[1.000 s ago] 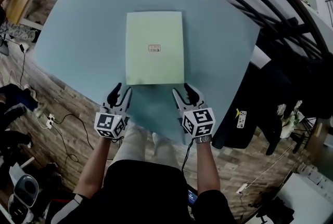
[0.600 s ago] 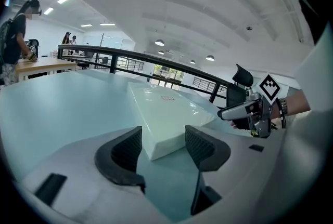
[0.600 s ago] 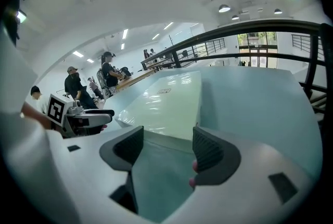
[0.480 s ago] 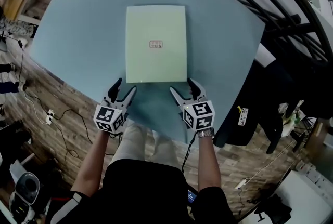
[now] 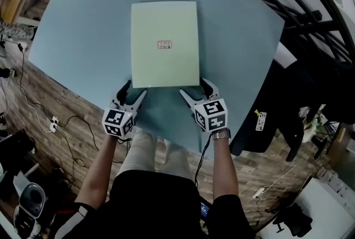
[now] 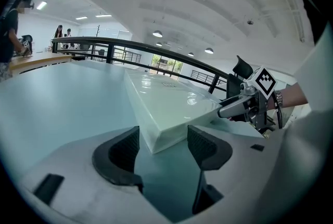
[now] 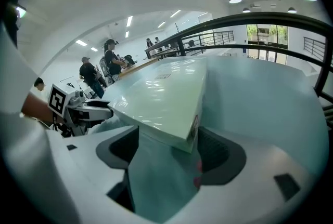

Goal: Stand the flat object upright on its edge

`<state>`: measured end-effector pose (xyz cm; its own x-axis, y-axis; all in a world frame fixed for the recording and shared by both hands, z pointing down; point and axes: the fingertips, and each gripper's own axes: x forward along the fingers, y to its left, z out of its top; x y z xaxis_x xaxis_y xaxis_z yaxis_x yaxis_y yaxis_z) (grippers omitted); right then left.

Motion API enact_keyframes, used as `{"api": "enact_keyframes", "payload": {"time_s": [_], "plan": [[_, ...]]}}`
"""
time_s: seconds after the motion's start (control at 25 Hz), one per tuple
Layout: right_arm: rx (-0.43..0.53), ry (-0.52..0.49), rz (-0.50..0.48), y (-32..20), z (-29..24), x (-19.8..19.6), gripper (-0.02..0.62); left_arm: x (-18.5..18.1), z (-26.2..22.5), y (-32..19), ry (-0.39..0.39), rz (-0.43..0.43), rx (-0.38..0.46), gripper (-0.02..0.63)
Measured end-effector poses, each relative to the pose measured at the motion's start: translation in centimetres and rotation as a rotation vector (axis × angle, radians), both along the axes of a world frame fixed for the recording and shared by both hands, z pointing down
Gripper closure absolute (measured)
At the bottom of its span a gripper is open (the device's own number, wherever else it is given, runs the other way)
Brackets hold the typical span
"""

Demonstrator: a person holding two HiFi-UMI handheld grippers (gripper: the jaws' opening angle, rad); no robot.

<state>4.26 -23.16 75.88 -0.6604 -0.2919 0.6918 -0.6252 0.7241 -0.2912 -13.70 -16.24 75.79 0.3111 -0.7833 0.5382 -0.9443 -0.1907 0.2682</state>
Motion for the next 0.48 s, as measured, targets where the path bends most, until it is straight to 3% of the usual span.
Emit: {"api": "enact_keyframes", "payload": {"time_s": [0.48], "plan": [[0.011, 0.028, -0.019, -0.27, 0.61, -0.44, 0.267, 0.76, -0.11, -0.68, 0.005, 0.058, 0.005, 0.333]]}}
